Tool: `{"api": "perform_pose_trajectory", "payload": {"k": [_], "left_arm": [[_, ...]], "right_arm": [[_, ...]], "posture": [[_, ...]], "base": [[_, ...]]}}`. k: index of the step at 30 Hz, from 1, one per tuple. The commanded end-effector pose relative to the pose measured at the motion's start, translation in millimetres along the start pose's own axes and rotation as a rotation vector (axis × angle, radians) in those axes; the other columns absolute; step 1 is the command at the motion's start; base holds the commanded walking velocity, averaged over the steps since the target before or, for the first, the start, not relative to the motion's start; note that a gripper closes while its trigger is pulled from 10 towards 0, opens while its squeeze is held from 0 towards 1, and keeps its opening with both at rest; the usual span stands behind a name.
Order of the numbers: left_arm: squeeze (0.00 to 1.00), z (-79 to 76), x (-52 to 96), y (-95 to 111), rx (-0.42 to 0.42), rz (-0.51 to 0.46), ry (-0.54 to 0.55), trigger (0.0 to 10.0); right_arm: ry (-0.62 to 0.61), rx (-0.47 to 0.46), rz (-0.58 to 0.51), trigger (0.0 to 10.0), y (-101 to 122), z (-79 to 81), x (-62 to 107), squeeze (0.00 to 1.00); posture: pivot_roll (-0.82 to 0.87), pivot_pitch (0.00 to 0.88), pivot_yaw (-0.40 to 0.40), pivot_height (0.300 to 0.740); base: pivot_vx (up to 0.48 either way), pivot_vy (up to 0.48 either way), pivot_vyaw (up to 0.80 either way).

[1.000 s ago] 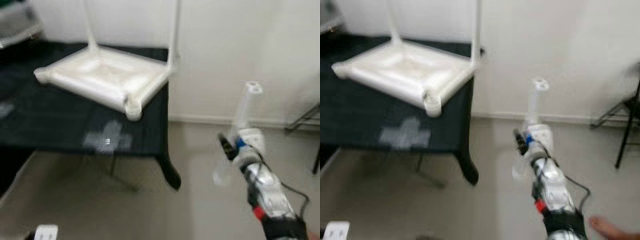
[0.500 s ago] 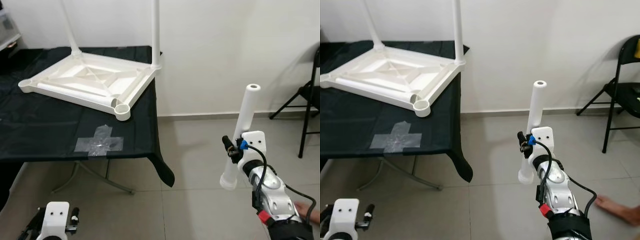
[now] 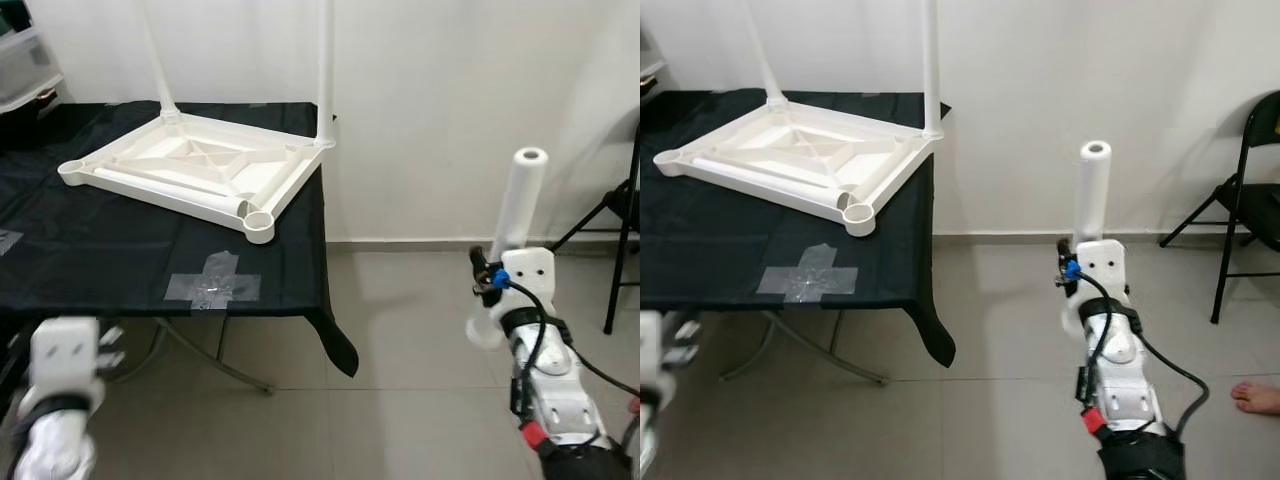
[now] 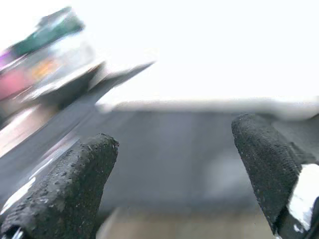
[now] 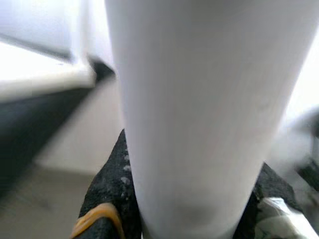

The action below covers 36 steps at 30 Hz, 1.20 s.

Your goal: Building children table

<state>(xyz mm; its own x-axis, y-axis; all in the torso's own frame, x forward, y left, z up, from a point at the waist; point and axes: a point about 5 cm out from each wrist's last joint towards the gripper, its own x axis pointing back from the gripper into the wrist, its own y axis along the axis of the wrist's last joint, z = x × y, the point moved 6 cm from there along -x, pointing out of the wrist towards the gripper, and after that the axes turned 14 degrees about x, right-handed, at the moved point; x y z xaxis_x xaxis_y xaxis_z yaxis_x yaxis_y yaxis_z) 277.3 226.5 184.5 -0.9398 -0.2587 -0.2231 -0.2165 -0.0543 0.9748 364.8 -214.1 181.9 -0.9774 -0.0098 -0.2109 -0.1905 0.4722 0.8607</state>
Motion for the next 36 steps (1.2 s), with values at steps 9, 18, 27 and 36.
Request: {"api": "perform_pose_trajectory", "payload": {"k": [9,18,27,36], "left_arm": [[0.00,-37.7,-4.1,7,0.002,0.012,-0.100,10.0],[0.00,-40.1,-8.4,8,0.009,0.029,-0.125,10.0],[0.00,-44.6,-9.5,7,-0.002,0.042,-0.127,10.0],[0.00,-50.9,-10.0,7,-0.024,0.043,-0.154,10.0]], "right_arm": [[0.087,-0.081,-0.175,10.0,66,19.2,-13.5,0.00],[0.022,-0.082,-0.270,10.0,107,-2.0,-26.6,0.00],[0.050,-0.109,-0.272,10.0,111,5.7,-24.2,0.00],[0.078,-0.120,-0.254,10.0,107,12.0,-22.9,0.00]], "posture": [[0.12,0.055,-0.009,0.740],[0.12,0.047,-0.006,0.740],[0.12,0.029,-0.004,0.740],[0.12,0.015,0.001,0.740]], "base": [[0.000,-0.063,0.00],[0.000,-0.134,0.00],[0.000,0.000,0.00],[0.000,-0.312,0.00]]}}
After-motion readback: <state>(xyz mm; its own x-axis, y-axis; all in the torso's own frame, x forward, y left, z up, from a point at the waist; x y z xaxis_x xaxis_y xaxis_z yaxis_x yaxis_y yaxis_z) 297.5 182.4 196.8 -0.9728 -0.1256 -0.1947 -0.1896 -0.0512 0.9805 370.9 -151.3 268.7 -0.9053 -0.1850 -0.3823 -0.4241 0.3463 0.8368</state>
